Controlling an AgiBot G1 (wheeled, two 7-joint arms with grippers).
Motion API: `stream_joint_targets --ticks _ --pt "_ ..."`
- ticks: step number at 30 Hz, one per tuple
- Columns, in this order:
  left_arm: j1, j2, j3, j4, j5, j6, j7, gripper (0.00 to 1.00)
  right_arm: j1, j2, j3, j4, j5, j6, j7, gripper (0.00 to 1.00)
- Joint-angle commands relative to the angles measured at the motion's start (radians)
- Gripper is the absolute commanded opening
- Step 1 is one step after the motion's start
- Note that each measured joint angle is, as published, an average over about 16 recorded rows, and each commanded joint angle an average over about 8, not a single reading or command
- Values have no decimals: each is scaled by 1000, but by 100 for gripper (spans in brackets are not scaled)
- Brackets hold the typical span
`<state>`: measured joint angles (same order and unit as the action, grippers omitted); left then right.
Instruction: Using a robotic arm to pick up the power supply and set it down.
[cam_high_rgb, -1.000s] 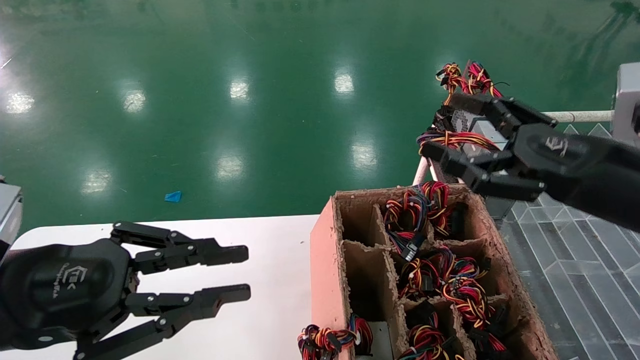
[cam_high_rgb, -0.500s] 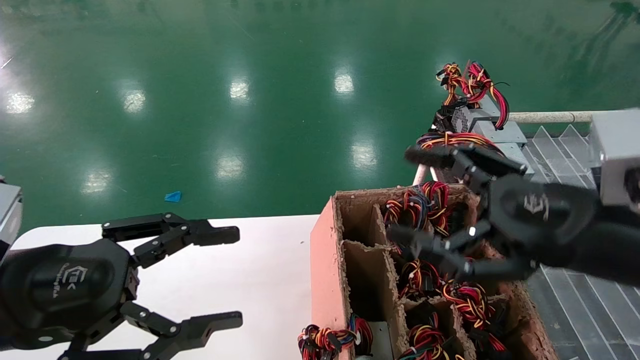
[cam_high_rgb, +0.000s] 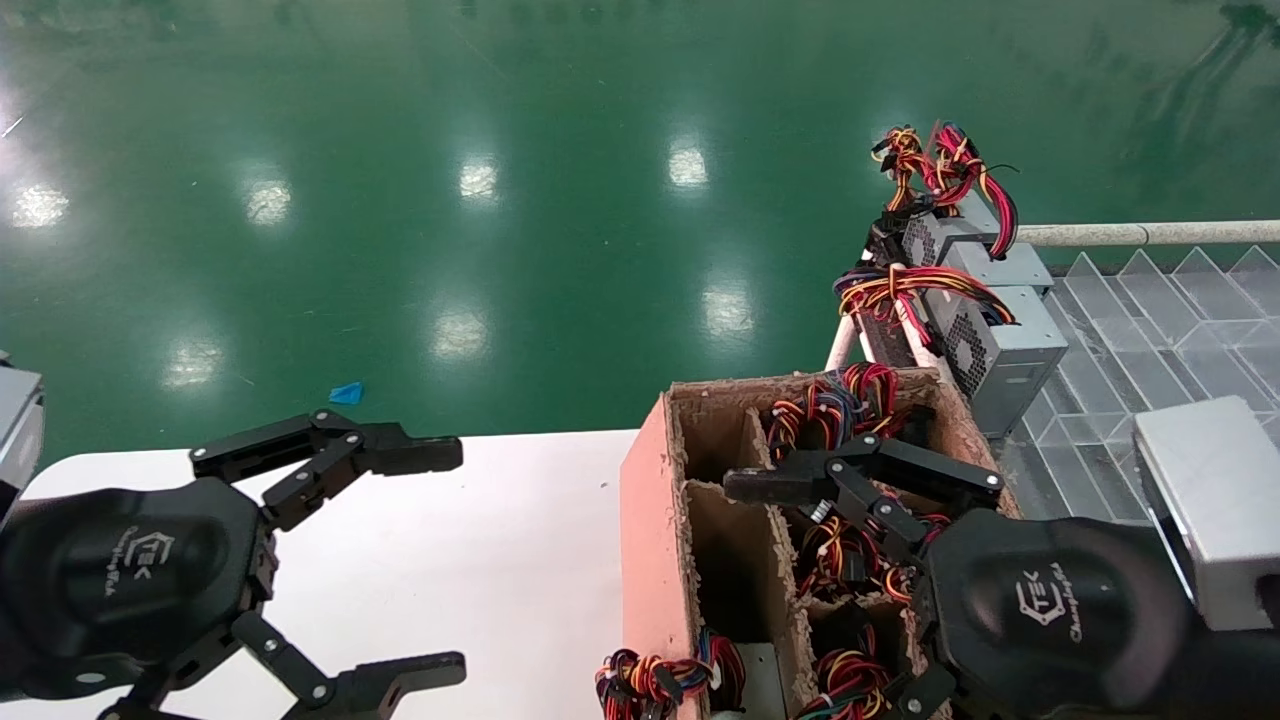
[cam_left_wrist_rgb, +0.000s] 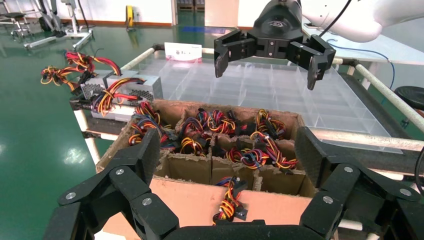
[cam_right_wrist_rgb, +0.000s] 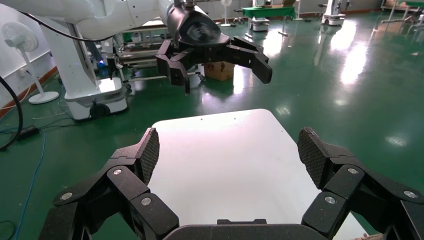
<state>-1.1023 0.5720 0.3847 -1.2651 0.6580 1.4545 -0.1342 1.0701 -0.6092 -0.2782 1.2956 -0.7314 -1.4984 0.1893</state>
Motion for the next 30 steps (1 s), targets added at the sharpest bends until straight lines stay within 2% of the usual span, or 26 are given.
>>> stream_joint_targets --ticks 1,30 --pt "0 0 0 0 0 0 0 100 -9 4 3 25 -1 -5 9 100" --pt "0 0 0 0 0 0 0 100 3 -1 0 -9 0 2 -1 100"
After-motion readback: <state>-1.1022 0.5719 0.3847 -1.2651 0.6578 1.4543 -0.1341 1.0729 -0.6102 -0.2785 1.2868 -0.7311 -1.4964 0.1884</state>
